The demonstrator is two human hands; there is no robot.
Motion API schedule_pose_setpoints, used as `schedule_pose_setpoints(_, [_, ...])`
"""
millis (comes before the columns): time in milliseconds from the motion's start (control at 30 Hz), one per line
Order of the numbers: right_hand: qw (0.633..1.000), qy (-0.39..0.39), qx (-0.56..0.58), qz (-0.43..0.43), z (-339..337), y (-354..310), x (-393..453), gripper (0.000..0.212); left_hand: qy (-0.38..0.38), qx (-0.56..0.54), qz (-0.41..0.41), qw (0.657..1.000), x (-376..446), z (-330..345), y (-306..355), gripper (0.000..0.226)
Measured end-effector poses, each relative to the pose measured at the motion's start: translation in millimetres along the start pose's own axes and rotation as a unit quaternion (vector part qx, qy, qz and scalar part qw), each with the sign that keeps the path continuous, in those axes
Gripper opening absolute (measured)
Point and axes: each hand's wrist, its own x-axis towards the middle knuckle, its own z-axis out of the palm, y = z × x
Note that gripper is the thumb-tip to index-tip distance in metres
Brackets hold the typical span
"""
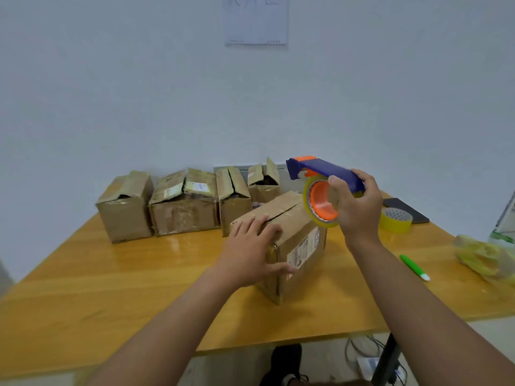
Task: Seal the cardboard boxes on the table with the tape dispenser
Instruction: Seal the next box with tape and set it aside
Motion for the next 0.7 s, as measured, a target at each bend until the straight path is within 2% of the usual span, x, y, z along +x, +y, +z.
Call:
schedule_pose_setpoints(100, [1.000, -0.010, -0.002, 0.003, 10, 0, 2, 0.042, 0.057, 0.010, 0.013, 0.998, 0, 4, -7, 0.061])
schedule_pose_setpoints(167, [0.999, -0.034, -0.007, 0.000, 14, 4, 5, 0.037, 0.031, -0.027, 0.024, 0.999, -5, -1, -27, 0.056])
schedule_pose_setpoints(267, [0.997, -0.071, -0.006, -0.010, 22, 6, 6, 0.041, -0.025, -0.093, 0.004, 0.995, -18, -20, -63, 0.066])
schedule_pose_setpoints(333, [0.995, -0.094, 0.000, -0.018, 31, 6, 4, 0.042, -0.028, -0.102, -0.005, 0.994, -24, -27, -74, 0.068])
schedule_pose_setpoints(533, [0.979, -0.203, 0.023, -0.001, 62, 4, -11, 0.038, -0.018, -0.046, -0.025, 0.998, -29, -28, -77, 0.076])
schedule_pose_setpoints(700, [0.972, -0.232, 0.037, 0.012, 72, 8, -11, 0.041, -0.022, -0.002, -0.056, 0.998, -43, -33, -98, 0.087])
